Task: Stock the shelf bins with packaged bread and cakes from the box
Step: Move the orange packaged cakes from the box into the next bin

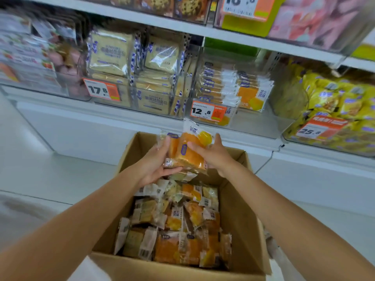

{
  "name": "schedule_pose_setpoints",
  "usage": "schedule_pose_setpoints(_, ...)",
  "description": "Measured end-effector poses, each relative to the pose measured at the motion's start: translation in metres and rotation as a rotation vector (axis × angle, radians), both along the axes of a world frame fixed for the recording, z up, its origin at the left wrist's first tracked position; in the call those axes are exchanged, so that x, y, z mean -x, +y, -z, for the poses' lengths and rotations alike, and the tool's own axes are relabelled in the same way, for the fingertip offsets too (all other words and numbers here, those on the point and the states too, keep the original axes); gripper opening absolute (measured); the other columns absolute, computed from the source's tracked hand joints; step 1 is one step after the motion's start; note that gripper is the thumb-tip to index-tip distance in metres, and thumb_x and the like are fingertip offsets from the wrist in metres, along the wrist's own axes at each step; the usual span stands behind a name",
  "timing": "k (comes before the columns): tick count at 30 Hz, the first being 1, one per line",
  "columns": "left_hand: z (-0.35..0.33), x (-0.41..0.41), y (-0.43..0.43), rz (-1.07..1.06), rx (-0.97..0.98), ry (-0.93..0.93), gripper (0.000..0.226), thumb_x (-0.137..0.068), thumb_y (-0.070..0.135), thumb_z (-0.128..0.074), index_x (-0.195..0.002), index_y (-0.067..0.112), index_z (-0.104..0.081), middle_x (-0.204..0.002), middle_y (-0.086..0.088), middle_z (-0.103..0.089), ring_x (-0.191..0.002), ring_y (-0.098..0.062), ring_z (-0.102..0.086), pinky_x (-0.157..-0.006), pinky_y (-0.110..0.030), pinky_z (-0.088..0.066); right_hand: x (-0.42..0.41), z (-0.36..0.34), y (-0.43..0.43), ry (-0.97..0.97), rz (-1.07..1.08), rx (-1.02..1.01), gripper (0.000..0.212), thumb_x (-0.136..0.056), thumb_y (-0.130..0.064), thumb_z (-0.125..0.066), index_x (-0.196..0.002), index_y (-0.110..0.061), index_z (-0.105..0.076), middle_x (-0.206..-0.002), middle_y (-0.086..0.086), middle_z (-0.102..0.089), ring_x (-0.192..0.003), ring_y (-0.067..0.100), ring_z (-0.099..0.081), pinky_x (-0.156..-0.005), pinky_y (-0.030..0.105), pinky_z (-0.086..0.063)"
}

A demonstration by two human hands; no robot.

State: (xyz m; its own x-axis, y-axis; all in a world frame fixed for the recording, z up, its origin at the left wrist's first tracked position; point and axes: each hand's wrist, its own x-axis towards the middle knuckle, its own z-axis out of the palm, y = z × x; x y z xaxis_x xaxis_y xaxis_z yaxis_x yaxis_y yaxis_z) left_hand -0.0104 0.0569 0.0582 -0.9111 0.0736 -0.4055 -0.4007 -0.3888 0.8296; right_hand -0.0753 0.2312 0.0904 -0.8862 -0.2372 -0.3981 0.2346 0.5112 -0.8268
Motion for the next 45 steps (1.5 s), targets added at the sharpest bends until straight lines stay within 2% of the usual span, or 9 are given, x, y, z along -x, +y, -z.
schedule_pose_setpoints(6, -0.027, 0.007, 0.034, -0.038, -0.124, 0.045, 0.116, -0.051, 0.051, -0.094, -0.148, 0.033, -0.033, -0.151, -0.012, -0.042, -0.132, -0.036, -0.048, -0.087, -0.062, -0.054, -0.007, -0.018, 0.008, -0.030, 0.218, 0.061, 0.124, -0.050, -0.085, -0.065, -0.145, -0.021, -0.016, -0.138, 0.012, -0.049, -0.107, 0.031, -0.064, -0.086, 0.047, -0.057)
schedule_pose_setpoints(14, -0.065, 0.022, 0.071, -0.029, 0.068, 0.116, 0.040, -0.091, 0.016, -0.067, -0.128, 0.022, -0.054, -0.122, -0.009, -0.067, -0.106, -0.027, -0.069, -0.090, -0.058, -0.054, -0.005, -0.058, 0.051, -0.072, 0.008, -0.009, 0.062, -0.093, -0.058, -0.049, -0.132, -0.010, -0.048, -0.135, 0.008, -0.053, -0.121, 0.025, -0.056, -0.084, 0.042, -0.056)
schedule_pose_setpoints(20, -0.090, 0.042, 0.064, 0.148, 0.275, 0.191, 0.044, -0.089, 0.032, -0.069, -0.129, 0.017, -0.055, -0.102, -0.007, -0.067, -0.090, -0.022, -0.066, -0.079, -0.041, -0.055, 0.018, -0.095, 0.078, 0.606, -0.397, -0.444, 0.122, -0.068, -0.055, -0.081, -0.155, -0.028, 0.000, -0.163, 0.001, -0.008, -0.150, 0.019, -0.001, -0.121, 0.044, -0.005)
schedule_pose_setpoints(23, -0.106, 0.059, 0.073, 0.167, 0.419, 0.248, 0.056, -0.088, 0.034, -0.070, -0.136, 0.018, -0.046, -0.091, 0.002, -0.066, -0.075, -0.013, -0.061, -0.063, -0.028, -0.047, 0.036, -0.116, 0.078, 0.555, -0.437, -0.428, 0.104, -0.065, -0.045, -0.087, -0.148, -0.024, -0.028, -0.135, -0.002, -0.050, -0.130, 0.019, -0.044, -0.097, 0.025, -0.034)
schedule_pose_setpoints(26, -0.124, 0.088, 0.078, 0.182, 0.507, 0.326, 0.072, -0.080, 0.040, -0.078, -0.139, 0.016, -0.042, -0.098, 0.000, -0.065, -0.078, -0.015, -0.061, -0.061, -0.028, -0.046, 0.058, -0.129, 0.085, 0.695, -0.420, -0.445, 0.049, -0.066, -0.043, -0.086, -0.092, -0.024, -0.049, -0.090, -0.005, -0.047, -0.088, 0.017, -0.048, -0.062, 0.025, -0.032)
schedule_pose_setpoints(31, -0.146, 0.144, 0.074, 0.232, 0.723, 0.511, 0.091, -0.073, 0.053, -0.080, -0.148, 0.024, -0.035, -0.142, 0.007, -0.045, -0.127, -0.012, -0.048, -0.093, -0.028, -0.046, 0.106, -0.150, 0.111, 1.039, -0.319, -0.639, 0.053, -0.067, -0.047, -0.081, -0.098, -0.018, -0.047, -0.094, 0.000, -0.053, -0.085, 0.024, -0.054, -0.072, 0.036, -0.038)
schedule_pose_setpoints(37, -0.114, 0.222, 0.063, 0.252, 1.113, 0.592, 0.065, -0.091, 0.033, -0.068, -0.146, 0.016, -0.041, -0.150, -0.003, -0.043, -0.119, -0.010, -0.046, -0.090, -0.011, -0.039, 0.181, -0.143, 0.136, 0.972, -0.278, -0.973, 0.065, -0.072, -0.046, -0.080, -0.120, -0.018, -0.045, -0.102, 0.005, -0.063, -0.098, 0.029, -0.060, -0.072, 0.034, -0.037)
schedule_pose_setpoints(41, -0.093, 0.255, 0.055, 0.459, 1.710, 0.541, 0.070, -0.097, 0.061, -0.037, -0.156, 0.026, -0.020, -0.166, 0.001, -0.004, -0.152, -0.020, -0.003, -0.123, -0.045, -0.005, 0.235, -0.103, 0.123, 0.782, -0.402, -1.070, 0.081, -0.072, -0.049, -0.079, -0.136, -0.021, -0.040, -0.128, 0.006, -0.060, -0.116, 0.029, -0.056, -0.095, 0.040, -0.039)
schedule_pose_setpoints(45, -0.081, 0.262, 0.052, 0.566, 1.812, 0.433, 0.070, -0.097, 0.067, -0.017, -0.157, 0.033, -0.003, -0.165, 0.002, 0.011, -0.152, -0.020, 0.011, -0.121, -0.049, 0.007, 0.252, -0.056, 0.121, 0.770, -0.438, -1.084, 0.105, -0.071, -0.047, -0.076, -0.153, -0.027, -0.013, -0.145, 0.006, -0.041, -0.130, 0.028, -0.042, -0.107, 0.045, -0.026)
